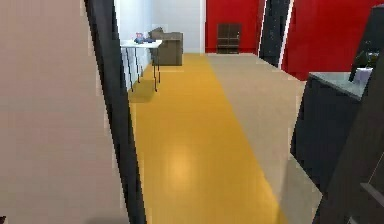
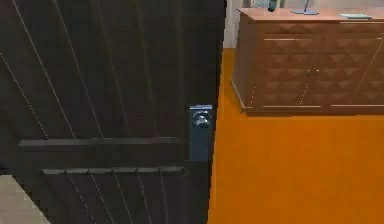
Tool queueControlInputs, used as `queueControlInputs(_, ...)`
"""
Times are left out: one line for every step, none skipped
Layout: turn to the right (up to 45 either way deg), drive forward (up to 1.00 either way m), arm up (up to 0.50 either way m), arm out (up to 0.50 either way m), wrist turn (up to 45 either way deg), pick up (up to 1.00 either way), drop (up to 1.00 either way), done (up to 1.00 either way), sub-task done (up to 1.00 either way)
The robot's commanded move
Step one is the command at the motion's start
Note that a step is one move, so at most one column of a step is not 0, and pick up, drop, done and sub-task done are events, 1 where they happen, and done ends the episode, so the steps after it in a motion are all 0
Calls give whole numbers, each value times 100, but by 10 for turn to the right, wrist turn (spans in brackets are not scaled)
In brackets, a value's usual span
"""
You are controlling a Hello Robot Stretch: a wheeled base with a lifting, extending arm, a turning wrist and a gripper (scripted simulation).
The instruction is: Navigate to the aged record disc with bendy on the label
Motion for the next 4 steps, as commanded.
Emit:
queueControlInputs(210,0,0,0,0,0,0,0,0)
queueControlInputs(0,65,0,0,0,0,0,0,0)
queueControlInputs(-180,0,0,0,0,0,0,0,0)
queueControlInputs(0,45,0,0,0,0,0,0,0)
